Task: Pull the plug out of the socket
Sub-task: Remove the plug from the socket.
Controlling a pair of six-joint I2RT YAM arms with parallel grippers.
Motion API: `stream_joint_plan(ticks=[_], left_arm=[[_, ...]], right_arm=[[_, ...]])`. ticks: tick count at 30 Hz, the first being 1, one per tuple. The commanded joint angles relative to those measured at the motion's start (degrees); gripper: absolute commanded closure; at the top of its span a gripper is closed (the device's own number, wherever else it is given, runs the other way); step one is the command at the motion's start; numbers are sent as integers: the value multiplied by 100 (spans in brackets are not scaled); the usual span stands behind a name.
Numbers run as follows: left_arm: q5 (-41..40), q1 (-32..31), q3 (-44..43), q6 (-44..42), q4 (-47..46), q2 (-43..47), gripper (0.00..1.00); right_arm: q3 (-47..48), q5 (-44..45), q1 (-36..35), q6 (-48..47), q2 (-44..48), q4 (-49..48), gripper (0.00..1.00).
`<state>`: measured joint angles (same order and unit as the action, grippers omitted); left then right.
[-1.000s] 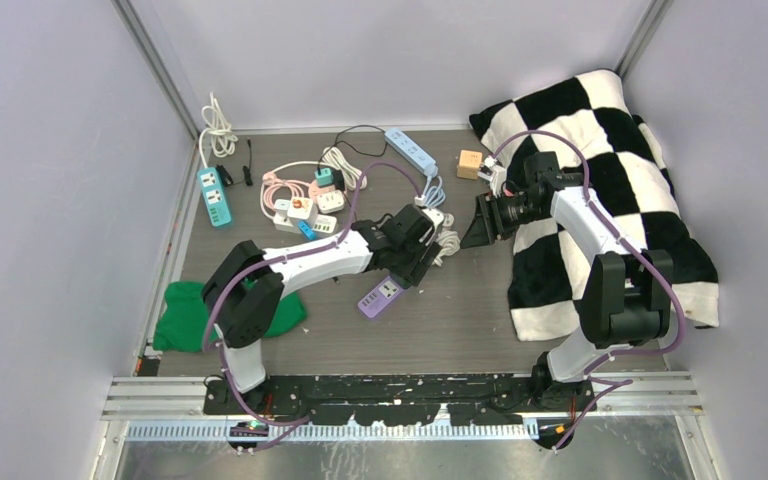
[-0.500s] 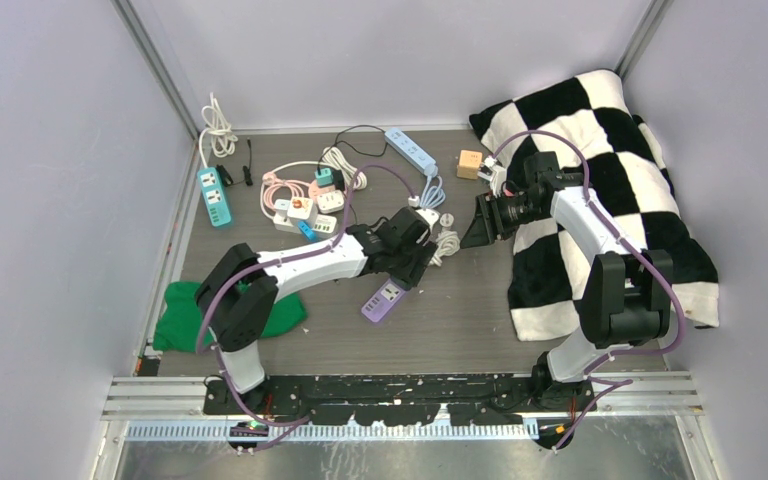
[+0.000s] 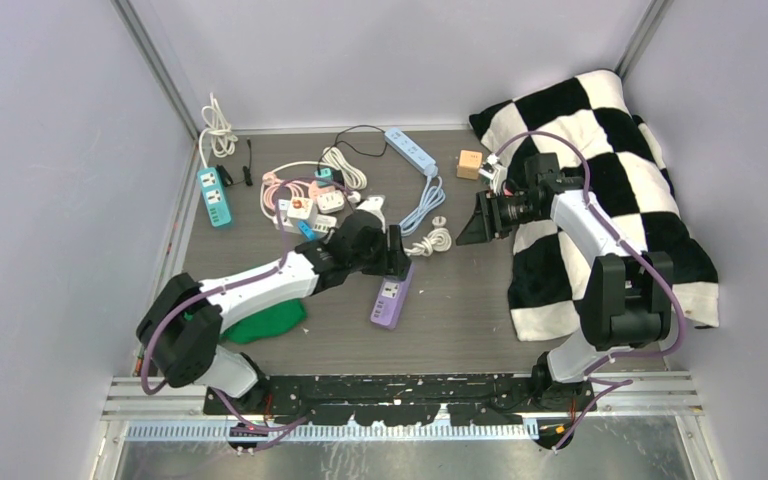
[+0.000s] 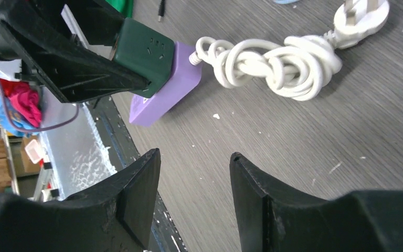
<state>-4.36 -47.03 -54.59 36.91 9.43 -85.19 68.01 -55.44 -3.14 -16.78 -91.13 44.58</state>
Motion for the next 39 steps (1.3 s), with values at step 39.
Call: stream_joint_plan(ticks=[39], left_arm=[[-1586, 160, 450, 4466, -2619, 1, 100]], right_arm=[[-1384, 1324, -1666, 2957, 105, -2812, 36]])
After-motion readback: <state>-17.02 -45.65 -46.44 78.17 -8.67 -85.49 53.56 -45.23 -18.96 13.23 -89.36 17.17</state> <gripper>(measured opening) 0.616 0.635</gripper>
